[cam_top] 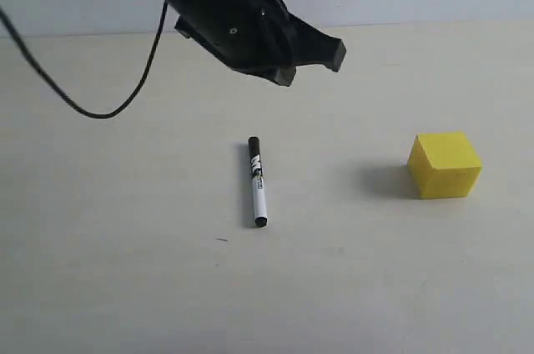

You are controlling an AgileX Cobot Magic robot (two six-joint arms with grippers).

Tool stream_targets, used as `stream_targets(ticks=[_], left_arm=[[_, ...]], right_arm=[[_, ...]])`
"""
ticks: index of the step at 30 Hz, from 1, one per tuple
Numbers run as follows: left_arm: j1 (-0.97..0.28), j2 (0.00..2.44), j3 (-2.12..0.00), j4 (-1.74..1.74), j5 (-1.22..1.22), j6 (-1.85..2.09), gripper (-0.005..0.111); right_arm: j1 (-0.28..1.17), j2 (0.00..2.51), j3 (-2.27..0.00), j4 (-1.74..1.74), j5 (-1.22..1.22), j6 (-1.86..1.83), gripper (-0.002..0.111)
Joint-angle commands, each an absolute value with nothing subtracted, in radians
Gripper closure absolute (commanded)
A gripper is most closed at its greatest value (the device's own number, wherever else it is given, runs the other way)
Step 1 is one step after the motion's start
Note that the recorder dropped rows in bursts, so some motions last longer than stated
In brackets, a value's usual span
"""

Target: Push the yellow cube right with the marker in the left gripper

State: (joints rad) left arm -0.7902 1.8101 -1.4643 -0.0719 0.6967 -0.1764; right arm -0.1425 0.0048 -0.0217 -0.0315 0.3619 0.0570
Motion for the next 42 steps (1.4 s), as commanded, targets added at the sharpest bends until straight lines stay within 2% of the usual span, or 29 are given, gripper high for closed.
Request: stream_targets(ticks=[1,6,12,19,38,42], left_arm=[[-0.768,1.661,-1.164,-0.079,0.258,-0.254,0.107],[-0.722,1.523,-0.793,-0.082,-0.233,-0.293,0.107],[-0.607,1.339,-0.486,-0.083,-0.574,-0.293,0.107],[-0.486,1.159,-0.346,-0.086,-0.596,-0.235,0.107],[-0.486,1.128,-0.334,-0.081,-0.594,-0.235,0.107],[-0.486,1.128,-0.334,-0.081,-0.611,-0.124,0.107]], right_arm=[[-0.147,0.0,-0.018,-0.032,0.358,0.055,0.108],[-0.147,0.0,-0.018,-0.032,0.358,0.055,0.108],[-0.147,0.0,-0.018,-0.032,0.358,0.055,0.108],[-0.147,0.0,-0.018,-0.032,0.358,0.055,0.108],[-0.147,0.0,-0.018,-0.032,0.358,0.055,0.108],[-0.147,0.0,-0.018,-0.032,0.358,0.055,0.108]])
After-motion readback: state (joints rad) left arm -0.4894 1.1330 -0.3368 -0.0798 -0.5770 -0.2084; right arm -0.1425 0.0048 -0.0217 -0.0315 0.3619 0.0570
